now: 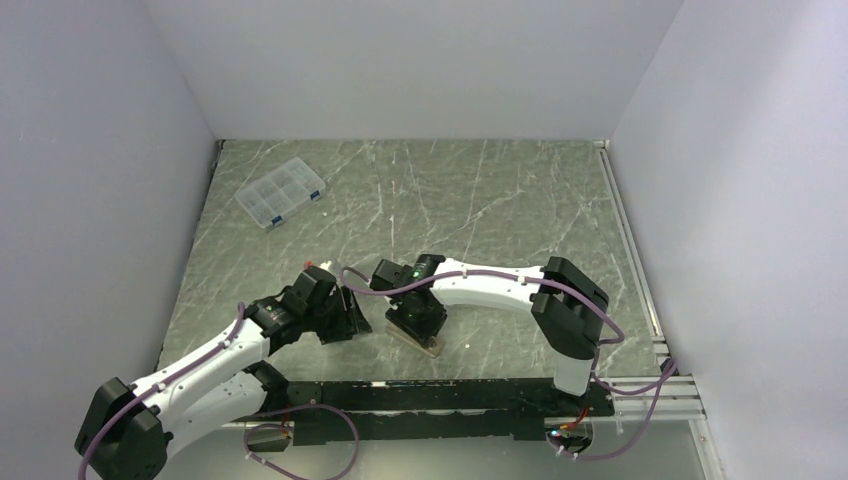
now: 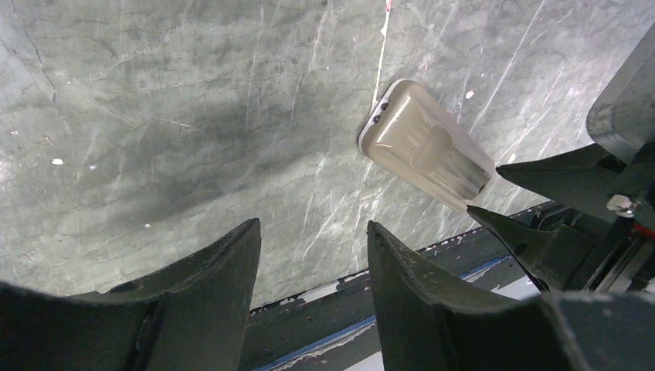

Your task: Load the batteries into the remote control

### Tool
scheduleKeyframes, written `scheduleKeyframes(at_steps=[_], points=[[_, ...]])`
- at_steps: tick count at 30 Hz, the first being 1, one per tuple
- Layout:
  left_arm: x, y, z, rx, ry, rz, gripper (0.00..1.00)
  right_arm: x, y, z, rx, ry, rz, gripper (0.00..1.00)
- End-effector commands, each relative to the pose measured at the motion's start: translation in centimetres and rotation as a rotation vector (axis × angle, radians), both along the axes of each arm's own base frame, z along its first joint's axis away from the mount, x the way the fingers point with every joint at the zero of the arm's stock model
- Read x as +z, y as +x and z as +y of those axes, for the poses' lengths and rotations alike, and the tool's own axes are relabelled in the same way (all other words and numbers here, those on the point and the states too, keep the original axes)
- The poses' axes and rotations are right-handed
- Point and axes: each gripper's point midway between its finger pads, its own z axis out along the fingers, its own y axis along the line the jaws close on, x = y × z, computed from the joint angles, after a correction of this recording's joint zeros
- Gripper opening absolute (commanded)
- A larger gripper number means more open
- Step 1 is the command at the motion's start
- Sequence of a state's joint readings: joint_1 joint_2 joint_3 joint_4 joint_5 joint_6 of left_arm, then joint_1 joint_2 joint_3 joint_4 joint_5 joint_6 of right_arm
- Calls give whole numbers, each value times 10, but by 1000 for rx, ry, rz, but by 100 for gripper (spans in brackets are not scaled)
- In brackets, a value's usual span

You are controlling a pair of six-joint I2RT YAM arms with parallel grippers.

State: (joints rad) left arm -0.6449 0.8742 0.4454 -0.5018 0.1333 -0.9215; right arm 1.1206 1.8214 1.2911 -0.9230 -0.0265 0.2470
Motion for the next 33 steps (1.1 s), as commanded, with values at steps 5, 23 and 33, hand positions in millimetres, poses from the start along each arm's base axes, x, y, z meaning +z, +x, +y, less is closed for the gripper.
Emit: scheduleKeyframes(at_steps=[5,23,33], points=[[11,10,-4,5,-14,-42,58,17,11,14,-26,63,-46,43],[13,12,-5,1,-12,-39,58,32,10,9,-109,142,-92,3],[15,11,-3,1,-5,-41,58,20,7,9,-121,143,-79,0]])
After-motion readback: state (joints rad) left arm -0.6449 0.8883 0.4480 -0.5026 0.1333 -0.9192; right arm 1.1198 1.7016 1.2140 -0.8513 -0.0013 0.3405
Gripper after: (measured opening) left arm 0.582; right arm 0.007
